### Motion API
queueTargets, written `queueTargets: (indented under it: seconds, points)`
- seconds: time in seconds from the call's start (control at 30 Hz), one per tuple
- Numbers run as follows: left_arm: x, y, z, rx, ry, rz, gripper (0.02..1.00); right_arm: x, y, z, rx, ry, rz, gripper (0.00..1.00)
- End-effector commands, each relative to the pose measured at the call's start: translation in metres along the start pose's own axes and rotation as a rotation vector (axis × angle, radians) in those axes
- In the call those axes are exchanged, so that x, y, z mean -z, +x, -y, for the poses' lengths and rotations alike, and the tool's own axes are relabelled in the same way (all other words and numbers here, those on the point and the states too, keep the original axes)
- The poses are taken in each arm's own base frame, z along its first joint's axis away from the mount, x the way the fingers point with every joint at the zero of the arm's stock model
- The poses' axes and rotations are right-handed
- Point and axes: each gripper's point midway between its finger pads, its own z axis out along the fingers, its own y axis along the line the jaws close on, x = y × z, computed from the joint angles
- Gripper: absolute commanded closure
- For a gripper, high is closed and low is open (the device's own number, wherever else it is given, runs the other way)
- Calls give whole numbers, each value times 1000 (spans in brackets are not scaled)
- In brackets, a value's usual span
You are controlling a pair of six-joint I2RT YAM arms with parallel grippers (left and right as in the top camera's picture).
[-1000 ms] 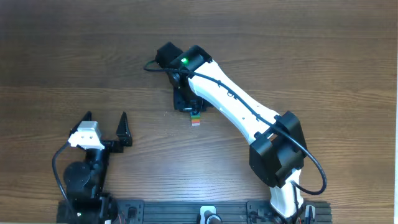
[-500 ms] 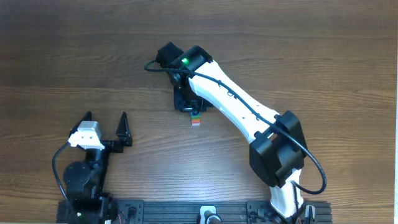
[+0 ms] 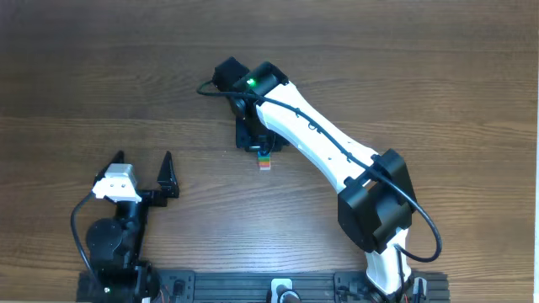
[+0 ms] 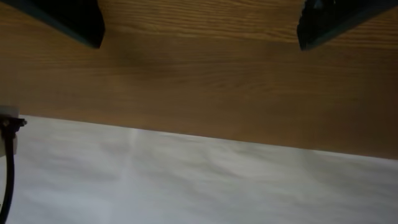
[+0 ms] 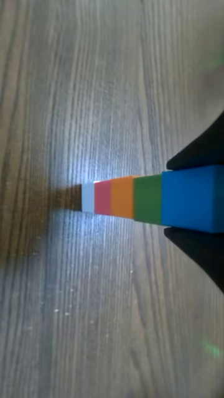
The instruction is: Stack Cubes
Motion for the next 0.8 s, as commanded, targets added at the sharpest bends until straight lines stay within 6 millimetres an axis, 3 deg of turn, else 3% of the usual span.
queueTargets:
  seconds: [0.03,0.23,0.37,0.47,0.63,0.73,0.8]
  points:
    - [0,2,0,-18,2,-2,18,-9,0,3,-12,13,-19,630]
    - [0,2,0,-18,2,-2,18,-9,0,4,-9,14,-20,498]
    - [0,2,0,-18,2,-2,18,-9,-1,5,-9,14,-19,286]
    - [0,2,0,-18,2,-2,18,-9,-6,5,-1,9,-8,29]
    - [0,2,0,-18,2,-2,18,-8,-29,13,14,-26,41,9]
    - [0,2,0,-18,2,-2,18,-6,-50,29,6,-40,74,7]
    - [0,2,0,-18,2,-2,18,-5,-69,51,-24,-31,110,7]
